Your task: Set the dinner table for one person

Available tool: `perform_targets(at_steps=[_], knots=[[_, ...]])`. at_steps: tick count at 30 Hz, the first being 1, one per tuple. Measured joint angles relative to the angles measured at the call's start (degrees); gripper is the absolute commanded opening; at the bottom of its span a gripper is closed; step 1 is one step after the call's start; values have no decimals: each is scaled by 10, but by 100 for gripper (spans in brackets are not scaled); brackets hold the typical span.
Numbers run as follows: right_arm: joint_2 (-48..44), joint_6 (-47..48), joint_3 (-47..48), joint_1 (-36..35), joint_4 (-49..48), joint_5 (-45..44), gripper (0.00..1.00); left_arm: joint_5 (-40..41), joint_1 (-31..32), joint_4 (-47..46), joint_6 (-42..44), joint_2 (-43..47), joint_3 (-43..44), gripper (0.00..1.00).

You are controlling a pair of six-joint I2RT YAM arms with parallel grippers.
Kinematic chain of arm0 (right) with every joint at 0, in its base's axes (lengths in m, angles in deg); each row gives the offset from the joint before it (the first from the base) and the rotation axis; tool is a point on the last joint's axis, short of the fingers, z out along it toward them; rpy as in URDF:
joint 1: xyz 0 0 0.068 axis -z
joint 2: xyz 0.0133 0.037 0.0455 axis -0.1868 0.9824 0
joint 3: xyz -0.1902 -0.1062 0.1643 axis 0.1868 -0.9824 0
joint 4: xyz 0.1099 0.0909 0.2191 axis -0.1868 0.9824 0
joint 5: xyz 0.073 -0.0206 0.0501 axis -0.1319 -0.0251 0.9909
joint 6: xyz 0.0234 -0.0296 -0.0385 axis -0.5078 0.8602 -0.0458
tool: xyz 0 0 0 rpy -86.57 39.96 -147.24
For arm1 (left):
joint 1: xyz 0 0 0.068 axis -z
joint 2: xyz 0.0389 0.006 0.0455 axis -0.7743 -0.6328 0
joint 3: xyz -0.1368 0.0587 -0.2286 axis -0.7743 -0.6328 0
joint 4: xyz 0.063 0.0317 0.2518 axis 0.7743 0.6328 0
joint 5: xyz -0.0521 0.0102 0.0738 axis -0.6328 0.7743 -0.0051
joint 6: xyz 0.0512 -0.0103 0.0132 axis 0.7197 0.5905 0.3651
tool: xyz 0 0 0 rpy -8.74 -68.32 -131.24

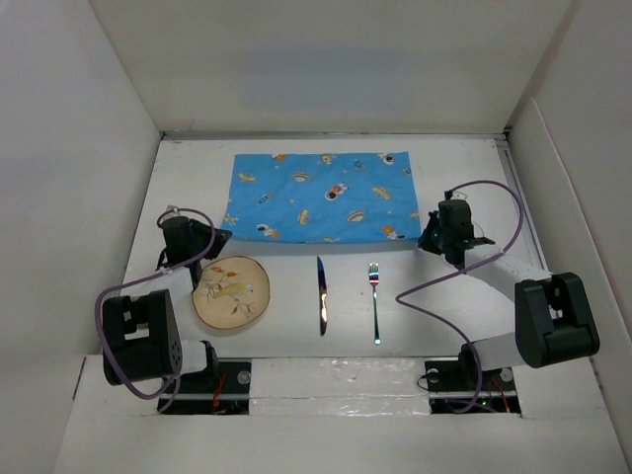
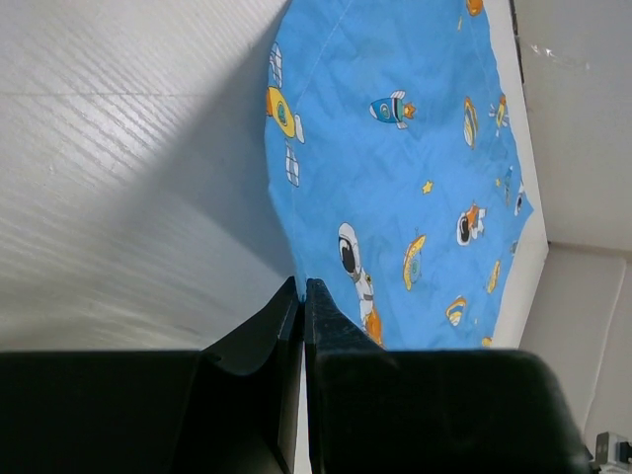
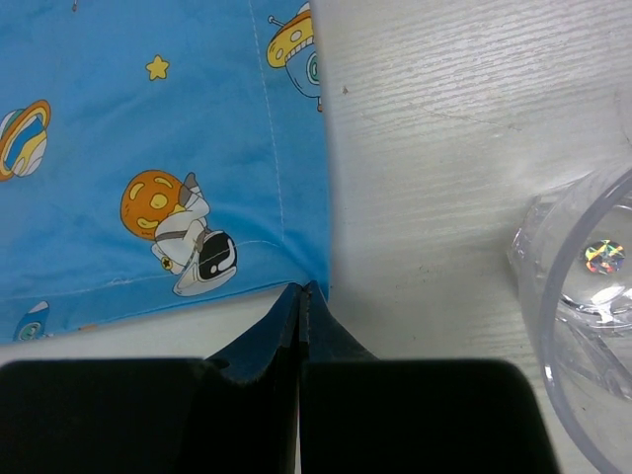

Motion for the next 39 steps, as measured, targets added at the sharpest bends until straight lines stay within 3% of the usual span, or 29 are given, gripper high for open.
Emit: perform_targets(at_steps=[6,13,17,21,26,30,35,37,38,39], knots=[[0,-1,0,0,0,0,0,-11,0,-11,-2,3,-17,10],[0,-3,0,0,0,0,2,-18,0,-26,-7,4,-36,38],[-8,-3,-7,0,0,0,2,-21,0,-30,-8,9,-36,38],[-23,-5,-18,-3,1,-2,16,-22,0,-27,-12,32,-36,39],[-41,-8,-21,-6,12,-10,29,-8,0,13,-13,120,-16,48],[-70,-12,-21,-17,40,-25,48,9,0,61,2,180,58,49],[-148,-12,-3,-38,90,-42,57,-6,0,82,28,222,142,46],[-186,-10,14,-43,107,-48,48,-26,0,90,43,234,156,41],[-205,-8,24,-45,115,-57,34,-40,0,98,52,239,160,38],[-223,-4,32,-46,122,-68,2,-54,0,109,63,243,163,34]])
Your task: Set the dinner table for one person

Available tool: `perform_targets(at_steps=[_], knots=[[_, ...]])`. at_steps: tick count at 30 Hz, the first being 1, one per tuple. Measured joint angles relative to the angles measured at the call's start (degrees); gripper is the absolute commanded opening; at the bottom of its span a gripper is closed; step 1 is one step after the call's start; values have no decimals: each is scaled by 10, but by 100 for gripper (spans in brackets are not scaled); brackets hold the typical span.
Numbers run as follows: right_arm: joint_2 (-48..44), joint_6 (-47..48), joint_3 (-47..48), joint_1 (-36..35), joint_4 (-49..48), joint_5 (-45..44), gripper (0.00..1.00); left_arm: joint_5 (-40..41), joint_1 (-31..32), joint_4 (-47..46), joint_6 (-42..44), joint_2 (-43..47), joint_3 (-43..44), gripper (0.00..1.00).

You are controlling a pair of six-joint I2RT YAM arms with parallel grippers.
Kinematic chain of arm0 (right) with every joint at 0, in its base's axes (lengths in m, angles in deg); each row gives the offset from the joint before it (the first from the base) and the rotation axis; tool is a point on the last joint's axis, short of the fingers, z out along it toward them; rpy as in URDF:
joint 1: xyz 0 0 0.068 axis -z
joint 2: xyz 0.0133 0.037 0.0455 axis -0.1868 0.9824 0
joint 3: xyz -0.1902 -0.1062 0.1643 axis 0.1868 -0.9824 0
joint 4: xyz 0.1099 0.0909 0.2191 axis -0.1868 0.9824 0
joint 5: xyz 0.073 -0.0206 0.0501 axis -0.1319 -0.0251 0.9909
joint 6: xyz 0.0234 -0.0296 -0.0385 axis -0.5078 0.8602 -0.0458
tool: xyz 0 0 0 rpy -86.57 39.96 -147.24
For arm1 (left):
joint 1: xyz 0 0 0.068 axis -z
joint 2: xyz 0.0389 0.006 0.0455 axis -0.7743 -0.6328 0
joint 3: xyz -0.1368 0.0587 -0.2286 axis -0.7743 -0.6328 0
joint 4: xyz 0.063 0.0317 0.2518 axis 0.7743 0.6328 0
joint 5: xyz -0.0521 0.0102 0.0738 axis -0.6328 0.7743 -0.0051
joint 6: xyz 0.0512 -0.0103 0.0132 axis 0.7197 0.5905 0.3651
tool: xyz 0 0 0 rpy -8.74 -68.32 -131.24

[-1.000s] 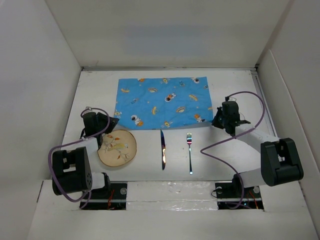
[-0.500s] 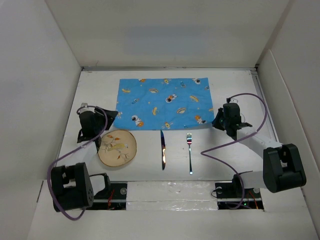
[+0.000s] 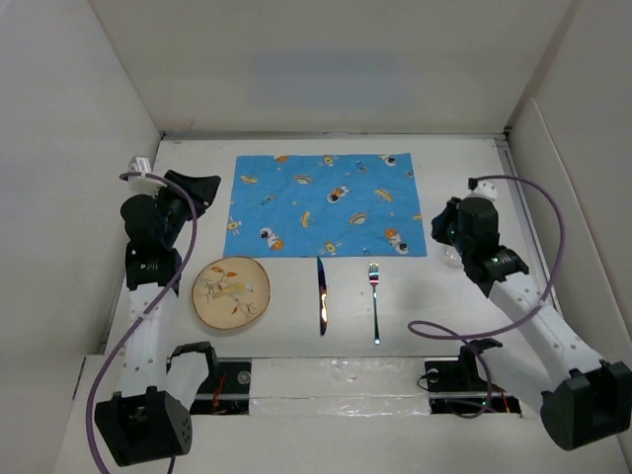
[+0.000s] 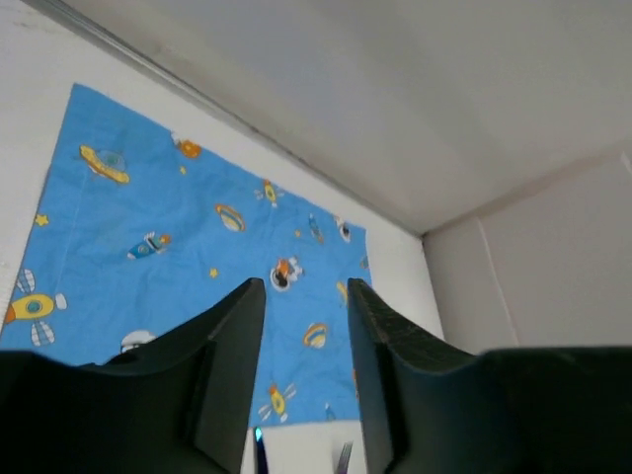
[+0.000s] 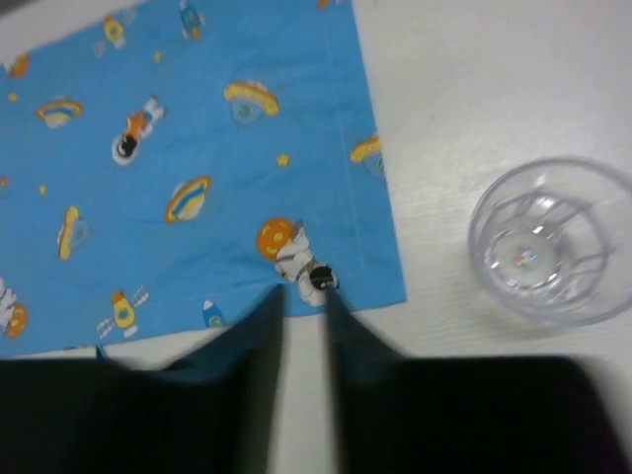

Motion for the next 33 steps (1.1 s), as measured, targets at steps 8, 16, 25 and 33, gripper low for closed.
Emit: perform_targets(at_steps=[8,16,25,33], knots=[[-109,-10,16,40,32,-143,25,-92,0,111,94,111,-21,0],[-37,-5,17,109,47,-78,2,-64,75,201,186,176,-33,33],[-99,-12,-10,57,105,-88,59,-61,91,237,217,181,-33,36],[-17,-19,-5,175,82,-119,67,-80,91,236,218,178,-33,36]])
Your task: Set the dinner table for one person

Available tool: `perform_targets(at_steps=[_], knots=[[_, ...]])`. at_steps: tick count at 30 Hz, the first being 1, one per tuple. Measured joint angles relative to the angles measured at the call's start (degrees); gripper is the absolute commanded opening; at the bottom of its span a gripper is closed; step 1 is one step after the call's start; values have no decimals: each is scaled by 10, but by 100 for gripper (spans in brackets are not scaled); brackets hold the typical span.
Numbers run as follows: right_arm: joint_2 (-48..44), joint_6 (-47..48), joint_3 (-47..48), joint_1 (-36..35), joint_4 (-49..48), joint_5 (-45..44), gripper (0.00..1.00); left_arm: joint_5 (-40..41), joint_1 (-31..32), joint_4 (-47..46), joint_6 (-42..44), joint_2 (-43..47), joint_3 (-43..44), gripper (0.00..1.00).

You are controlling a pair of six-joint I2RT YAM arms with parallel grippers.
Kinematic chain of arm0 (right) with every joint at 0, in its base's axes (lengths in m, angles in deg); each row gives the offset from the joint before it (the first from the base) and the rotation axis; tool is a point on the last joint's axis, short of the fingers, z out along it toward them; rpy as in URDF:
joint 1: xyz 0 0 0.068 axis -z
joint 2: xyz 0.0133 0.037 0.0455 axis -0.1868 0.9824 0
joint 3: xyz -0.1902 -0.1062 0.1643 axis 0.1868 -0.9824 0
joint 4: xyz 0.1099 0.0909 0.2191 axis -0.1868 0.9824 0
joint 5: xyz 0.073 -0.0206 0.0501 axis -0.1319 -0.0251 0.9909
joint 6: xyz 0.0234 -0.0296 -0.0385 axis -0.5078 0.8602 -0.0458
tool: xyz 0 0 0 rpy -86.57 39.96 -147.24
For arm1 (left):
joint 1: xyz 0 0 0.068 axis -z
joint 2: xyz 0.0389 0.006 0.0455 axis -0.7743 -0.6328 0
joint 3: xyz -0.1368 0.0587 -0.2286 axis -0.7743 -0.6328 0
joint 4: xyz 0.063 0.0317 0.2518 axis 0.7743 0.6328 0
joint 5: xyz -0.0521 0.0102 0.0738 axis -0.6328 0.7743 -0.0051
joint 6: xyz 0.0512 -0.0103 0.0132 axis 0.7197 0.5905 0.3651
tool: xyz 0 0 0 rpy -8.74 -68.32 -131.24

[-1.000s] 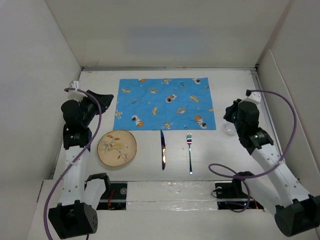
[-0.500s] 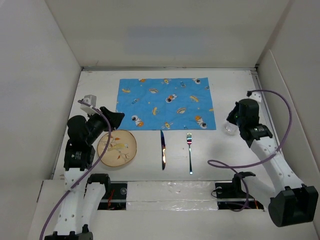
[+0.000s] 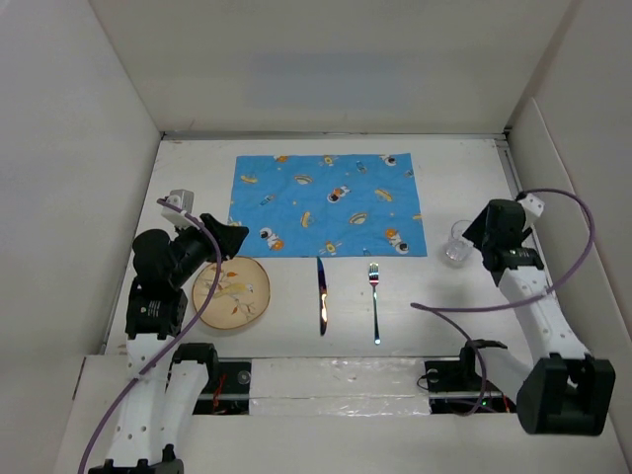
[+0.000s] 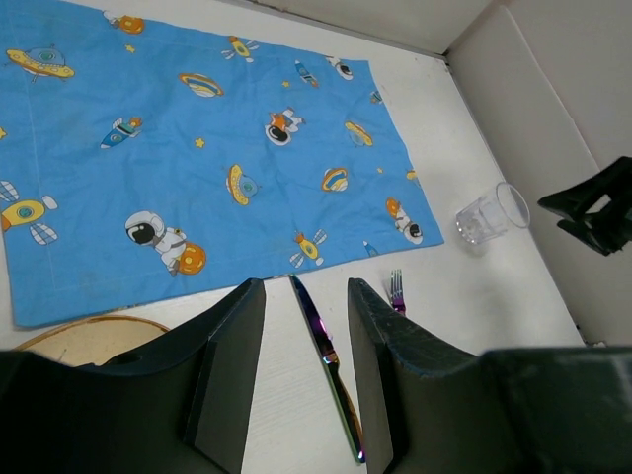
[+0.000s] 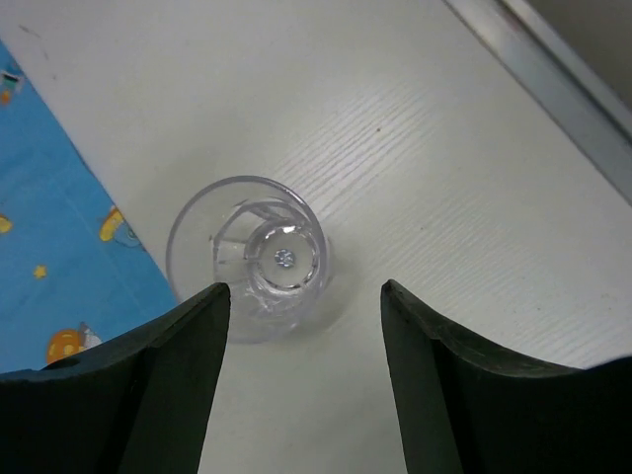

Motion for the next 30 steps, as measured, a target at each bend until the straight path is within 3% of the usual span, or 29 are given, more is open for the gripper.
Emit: perform_targets(at_steps=[7,12,13,16,24,27,30], knots=[[113,-2,5,6,-19,18,60,0,0,0,0,1,0,36],[143,-10,5,28,-48,22,35,-1,0,0,0,1,0,35],[152,-12,6,32,-56,22,21,-1,0,0,0,1,0,36],[180,-17,14,47,-65,24,0,0,0,0,0,1,0,35],[137,-18,30,29,-75,42,0,2,0,5,2,0,0,35],[162,-10,104,-10,-68,55,0,2,0,4,3,-3,0,36],[244,2,227,-50,-70,66,0,6,0,5,4,-10,0,36]])
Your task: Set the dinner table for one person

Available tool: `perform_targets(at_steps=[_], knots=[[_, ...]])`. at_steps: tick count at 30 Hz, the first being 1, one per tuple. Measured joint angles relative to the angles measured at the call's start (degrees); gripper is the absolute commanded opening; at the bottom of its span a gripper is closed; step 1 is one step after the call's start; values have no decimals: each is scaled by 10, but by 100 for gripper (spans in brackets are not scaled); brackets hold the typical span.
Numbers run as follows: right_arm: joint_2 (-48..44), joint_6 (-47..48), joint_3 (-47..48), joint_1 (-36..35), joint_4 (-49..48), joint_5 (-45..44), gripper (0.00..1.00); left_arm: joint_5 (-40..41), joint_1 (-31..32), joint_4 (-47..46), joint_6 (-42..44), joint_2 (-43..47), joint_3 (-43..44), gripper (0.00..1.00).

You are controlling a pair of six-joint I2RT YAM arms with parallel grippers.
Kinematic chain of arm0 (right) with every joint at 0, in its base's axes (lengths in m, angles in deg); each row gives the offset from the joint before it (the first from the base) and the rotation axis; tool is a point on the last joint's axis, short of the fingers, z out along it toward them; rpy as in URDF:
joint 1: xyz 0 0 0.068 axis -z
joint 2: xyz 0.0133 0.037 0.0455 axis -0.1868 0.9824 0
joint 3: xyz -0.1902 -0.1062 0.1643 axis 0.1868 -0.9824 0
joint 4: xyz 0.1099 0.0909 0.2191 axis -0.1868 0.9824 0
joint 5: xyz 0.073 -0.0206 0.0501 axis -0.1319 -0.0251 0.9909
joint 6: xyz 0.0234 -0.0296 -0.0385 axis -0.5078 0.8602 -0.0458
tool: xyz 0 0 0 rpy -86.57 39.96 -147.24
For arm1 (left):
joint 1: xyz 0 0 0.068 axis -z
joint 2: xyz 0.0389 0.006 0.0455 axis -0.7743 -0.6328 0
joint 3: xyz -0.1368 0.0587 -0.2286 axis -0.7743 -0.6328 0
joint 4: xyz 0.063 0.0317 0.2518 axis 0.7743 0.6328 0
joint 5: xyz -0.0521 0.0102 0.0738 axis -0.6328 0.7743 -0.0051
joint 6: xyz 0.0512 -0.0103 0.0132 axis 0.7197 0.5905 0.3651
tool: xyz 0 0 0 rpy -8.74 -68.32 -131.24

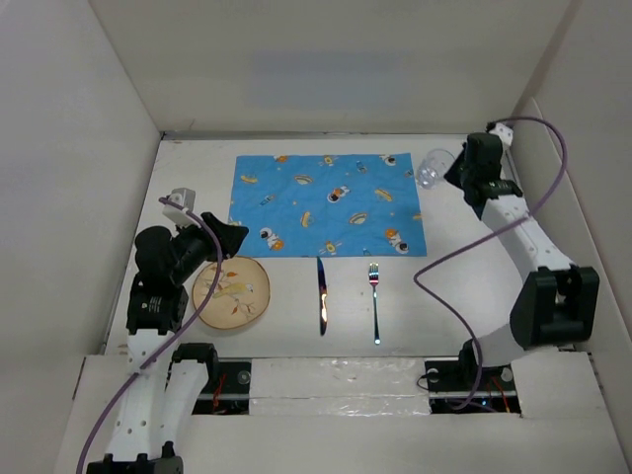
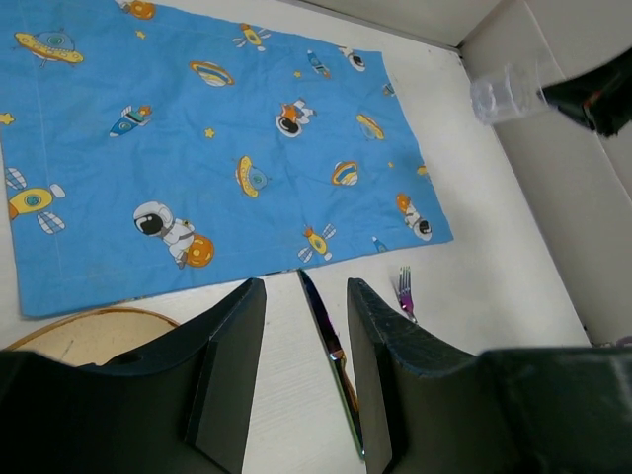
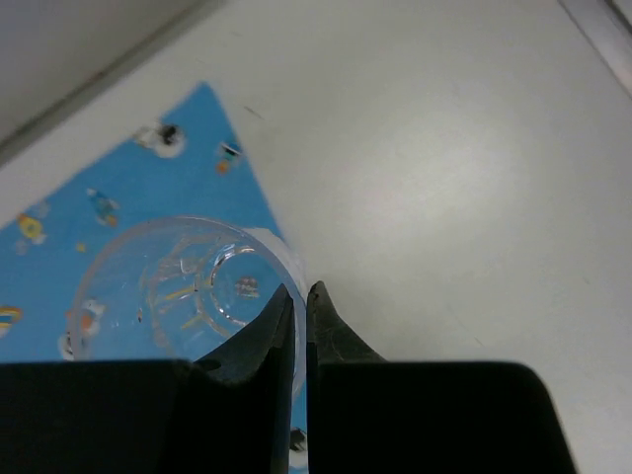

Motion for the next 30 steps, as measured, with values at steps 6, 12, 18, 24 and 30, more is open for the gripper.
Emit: perform_targets(at_steps=[6,12,18,24,30], knots=[[203,28,240,-46,23,24,0,2,-2,1,0,-12,0,36],[383,65,439,-58,100,39,0,3,-9,1,0,-30,0,36],[488,98,579,-75,189,18,0,11,-9,2,1,-34,0,35],[539,117,661,-87,229,7,0,13,-16,3,1,-34,0,35],[551,118,663,-86,228,7,0,12,-16,3,1,-37,0,35]])
